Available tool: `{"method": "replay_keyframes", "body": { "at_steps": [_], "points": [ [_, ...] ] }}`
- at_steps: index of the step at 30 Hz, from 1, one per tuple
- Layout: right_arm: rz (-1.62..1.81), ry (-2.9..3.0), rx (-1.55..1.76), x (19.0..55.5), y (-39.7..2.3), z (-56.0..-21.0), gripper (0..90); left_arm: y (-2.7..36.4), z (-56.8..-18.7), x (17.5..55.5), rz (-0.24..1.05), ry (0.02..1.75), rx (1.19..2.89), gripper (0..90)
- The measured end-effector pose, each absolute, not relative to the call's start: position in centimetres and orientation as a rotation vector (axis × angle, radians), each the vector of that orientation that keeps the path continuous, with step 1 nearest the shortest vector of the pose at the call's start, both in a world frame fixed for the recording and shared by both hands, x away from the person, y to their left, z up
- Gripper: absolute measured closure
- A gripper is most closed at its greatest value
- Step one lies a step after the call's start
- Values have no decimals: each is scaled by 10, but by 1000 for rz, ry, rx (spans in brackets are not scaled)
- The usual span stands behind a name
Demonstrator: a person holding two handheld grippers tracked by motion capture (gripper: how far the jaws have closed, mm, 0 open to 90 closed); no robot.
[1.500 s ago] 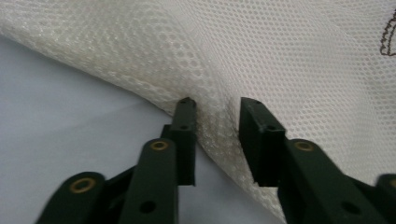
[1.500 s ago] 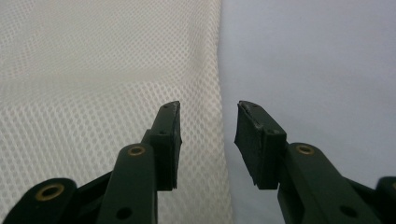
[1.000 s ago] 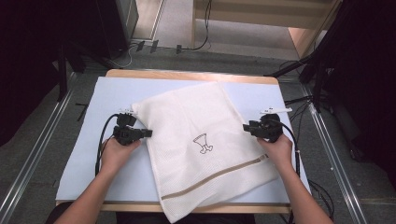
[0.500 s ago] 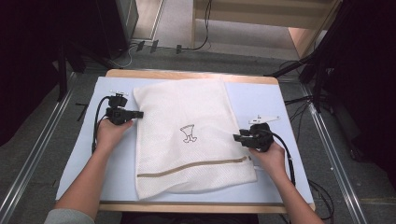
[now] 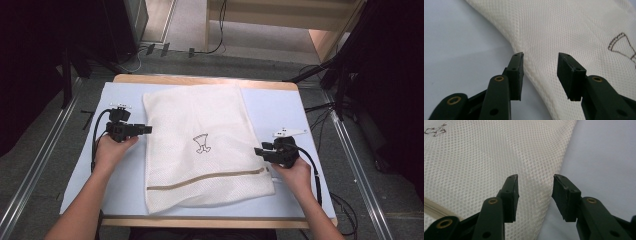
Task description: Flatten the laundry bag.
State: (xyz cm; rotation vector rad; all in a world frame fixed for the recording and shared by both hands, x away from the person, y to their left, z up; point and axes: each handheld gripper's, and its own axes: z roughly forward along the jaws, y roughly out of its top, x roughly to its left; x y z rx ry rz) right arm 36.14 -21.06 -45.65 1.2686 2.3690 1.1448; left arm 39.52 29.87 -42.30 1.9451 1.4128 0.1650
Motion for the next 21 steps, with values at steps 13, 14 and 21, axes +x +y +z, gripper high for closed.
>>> {"method": "replay_keyframes", "body": {
  "at_steps": [13,14,21],
  "points": [
    [1141,2377,1233,367,-209,-460,517,294,-427,346,156,1388,1971,493],
    [1141,2377,1233,367,-209,-460,517,294,-427,346,156,1388,1971,491],
    [1119,2393,1236,378,-207,-469,493,286,-439,341,129,1400,2009,474]
  ]
}}
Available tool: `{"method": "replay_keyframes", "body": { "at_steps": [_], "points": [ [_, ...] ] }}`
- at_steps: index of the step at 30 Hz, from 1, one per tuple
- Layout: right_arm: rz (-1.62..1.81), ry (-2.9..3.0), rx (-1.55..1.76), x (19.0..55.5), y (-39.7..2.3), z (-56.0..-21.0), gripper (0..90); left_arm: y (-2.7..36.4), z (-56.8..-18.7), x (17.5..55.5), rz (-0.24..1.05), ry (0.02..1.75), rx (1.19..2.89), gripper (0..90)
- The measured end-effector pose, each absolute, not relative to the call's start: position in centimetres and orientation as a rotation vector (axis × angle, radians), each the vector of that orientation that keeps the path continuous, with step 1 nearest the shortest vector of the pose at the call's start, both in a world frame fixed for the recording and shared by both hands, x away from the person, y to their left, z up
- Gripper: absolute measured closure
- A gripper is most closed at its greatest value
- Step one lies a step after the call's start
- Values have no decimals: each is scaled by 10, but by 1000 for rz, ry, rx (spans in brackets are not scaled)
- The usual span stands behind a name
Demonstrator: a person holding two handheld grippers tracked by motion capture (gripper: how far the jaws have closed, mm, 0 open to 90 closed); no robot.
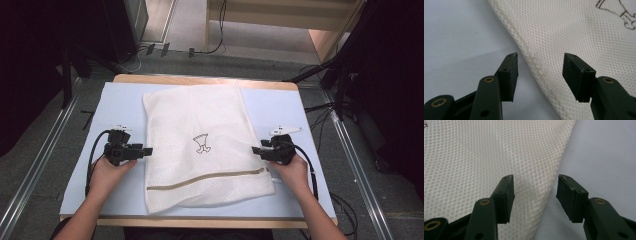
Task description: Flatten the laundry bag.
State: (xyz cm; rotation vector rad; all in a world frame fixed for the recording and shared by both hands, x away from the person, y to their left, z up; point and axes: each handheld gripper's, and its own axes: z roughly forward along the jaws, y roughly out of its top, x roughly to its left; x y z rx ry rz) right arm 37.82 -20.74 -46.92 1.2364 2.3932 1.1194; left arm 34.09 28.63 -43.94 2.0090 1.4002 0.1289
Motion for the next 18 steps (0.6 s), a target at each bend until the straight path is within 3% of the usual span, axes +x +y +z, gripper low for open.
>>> {"method": "replay_keyframes", "body": {
  "at_steps": [10,13,14,17,18],
  "points": [
    [1075,2423,1252,383,-204,-475,499,275,-447,340,100,1400,2049,517],
    [1072,2430,1244,382,-202,-475,552,275,-448,340,68,1412,2037,685],
    [1064,2434,1243,381,-201,-474,603,274,-449,341,47,1415,2032,704],
    [1051,2439,1251,380,-198,-473,647,274,-450,342,23,1416,2036,782],
    [1041,2445,1253,380,-196,-472,704,274,-450,344,2,1416,2044,844]
  ]
}}
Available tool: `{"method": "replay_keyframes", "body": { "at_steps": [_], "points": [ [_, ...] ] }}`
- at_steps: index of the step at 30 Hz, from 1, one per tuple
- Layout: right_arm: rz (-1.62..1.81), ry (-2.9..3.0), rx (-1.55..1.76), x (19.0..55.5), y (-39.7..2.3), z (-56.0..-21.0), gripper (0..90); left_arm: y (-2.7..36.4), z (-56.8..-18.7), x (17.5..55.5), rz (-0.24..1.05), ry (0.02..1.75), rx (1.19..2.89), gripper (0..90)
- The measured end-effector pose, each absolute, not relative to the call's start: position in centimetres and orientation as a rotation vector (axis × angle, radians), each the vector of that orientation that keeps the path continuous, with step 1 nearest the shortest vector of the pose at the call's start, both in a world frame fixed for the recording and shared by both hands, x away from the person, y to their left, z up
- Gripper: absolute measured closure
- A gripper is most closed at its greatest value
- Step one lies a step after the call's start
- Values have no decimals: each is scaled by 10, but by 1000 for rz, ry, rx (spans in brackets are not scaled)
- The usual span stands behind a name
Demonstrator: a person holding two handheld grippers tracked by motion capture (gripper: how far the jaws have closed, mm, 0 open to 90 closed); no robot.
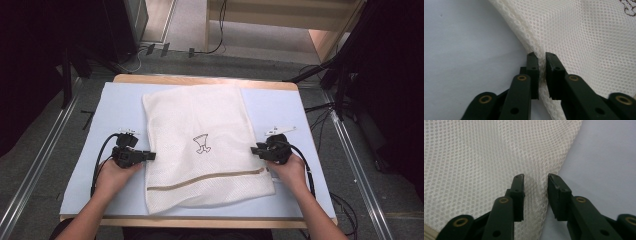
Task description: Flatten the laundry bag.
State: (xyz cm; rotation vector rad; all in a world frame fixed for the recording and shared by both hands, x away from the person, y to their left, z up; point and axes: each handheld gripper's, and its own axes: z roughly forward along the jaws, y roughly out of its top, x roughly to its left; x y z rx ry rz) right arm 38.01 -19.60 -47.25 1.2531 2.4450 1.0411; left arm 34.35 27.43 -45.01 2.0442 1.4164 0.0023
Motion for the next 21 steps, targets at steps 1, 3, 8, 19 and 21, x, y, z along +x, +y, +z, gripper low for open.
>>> {"method": "replay_keyframes", "body": {
  "at_steps": [1,3,8,19,21],
  "points": [
    [1032,2443,1254,380,-195,-472,721,274,-449,345,1,1414,2044,852],
    [1023,2444,1251,379,-194,-472,751,274,-449,346,1,1411,2054,858],
    [1042,2461,1317,381,-191,-470,830,280,-444,359,47,1425,2037,861],
    [1044,2422,1286,384,-174,-469,820,301,-446,396,98,1450,1966,858],
    [1059,2407,1298,387,-174,-471,819,302,-447,401,116,1449,1959,855]
  ]
}}
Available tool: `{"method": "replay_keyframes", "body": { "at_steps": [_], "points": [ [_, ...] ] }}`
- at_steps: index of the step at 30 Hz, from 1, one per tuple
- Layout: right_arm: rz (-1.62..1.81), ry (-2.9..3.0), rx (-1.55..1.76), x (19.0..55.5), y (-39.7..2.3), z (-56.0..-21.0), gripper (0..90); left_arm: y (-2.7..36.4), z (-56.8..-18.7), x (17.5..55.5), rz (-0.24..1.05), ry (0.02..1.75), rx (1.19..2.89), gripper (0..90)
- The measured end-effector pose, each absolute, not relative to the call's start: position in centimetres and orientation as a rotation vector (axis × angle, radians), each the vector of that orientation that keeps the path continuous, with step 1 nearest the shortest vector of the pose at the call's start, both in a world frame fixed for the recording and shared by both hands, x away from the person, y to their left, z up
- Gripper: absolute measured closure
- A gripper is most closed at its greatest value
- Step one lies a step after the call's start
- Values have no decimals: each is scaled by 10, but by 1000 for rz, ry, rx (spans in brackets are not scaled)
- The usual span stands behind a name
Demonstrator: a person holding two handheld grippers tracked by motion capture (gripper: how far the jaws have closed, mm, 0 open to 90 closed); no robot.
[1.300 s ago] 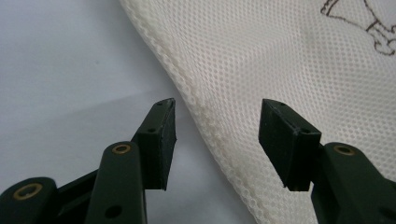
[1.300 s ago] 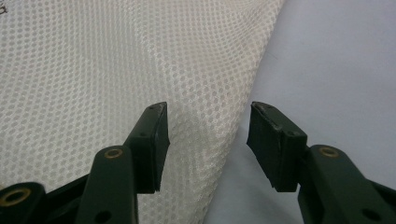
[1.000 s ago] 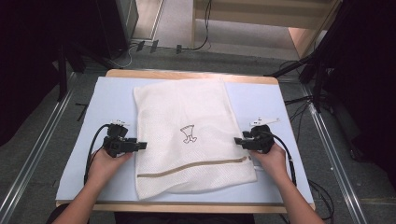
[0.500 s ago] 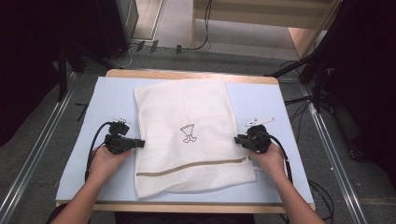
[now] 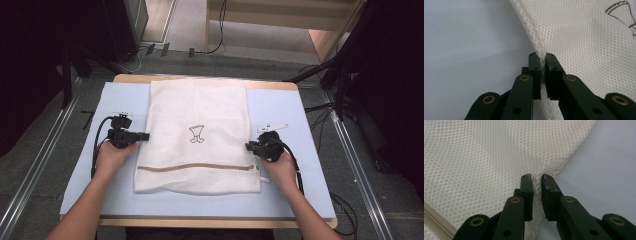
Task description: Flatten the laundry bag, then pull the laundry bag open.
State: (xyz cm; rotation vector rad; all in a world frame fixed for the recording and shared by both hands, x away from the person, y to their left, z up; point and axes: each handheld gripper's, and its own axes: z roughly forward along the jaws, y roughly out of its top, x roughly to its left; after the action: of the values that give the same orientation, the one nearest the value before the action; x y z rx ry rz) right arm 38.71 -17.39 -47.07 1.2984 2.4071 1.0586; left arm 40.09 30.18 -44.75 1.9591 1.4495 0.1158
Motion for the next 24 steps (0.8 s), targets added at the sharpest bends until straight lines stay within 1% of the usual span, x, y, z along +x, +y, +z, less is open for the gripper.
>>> {"method": "replay_keyframes", "body": {
  "at_steps": [5,8,10,12,14,16,18,21,24],
  "points": [
    [1099,2398,1317,392,-175,-474,810,303,-448,410,137,1455,1951,848],
    [1094,2390,1288,392,-174,-475,786,304,-447,411,143,1446,1938,828],
    [1090,2389,1271,391,-174,-474,740,305,-445,409,128,1432,1939,754],
    [1086,2390,1270,391,-177,-473,696,306,-442,406,143,1422,1936,671],
    [1093,2389,1285,389,-180,-470,668,308,-439,404,121,1410,1912,608],
    [1104,2386,1281,387,-182,-467,641,308,-437,402,115,1407,1909,569],
    [1136,2382,1285,385,-185,-464,633,306,-435,399,125,1389,1928,538],
    [1160,2384,1300,380,-187,-459,638,303,-432,395,127,1372,1937,501],
    [1172,2390,1293,374,-190,-455,664,301,-427,391,131,1349,1933,476]
  ]
}}
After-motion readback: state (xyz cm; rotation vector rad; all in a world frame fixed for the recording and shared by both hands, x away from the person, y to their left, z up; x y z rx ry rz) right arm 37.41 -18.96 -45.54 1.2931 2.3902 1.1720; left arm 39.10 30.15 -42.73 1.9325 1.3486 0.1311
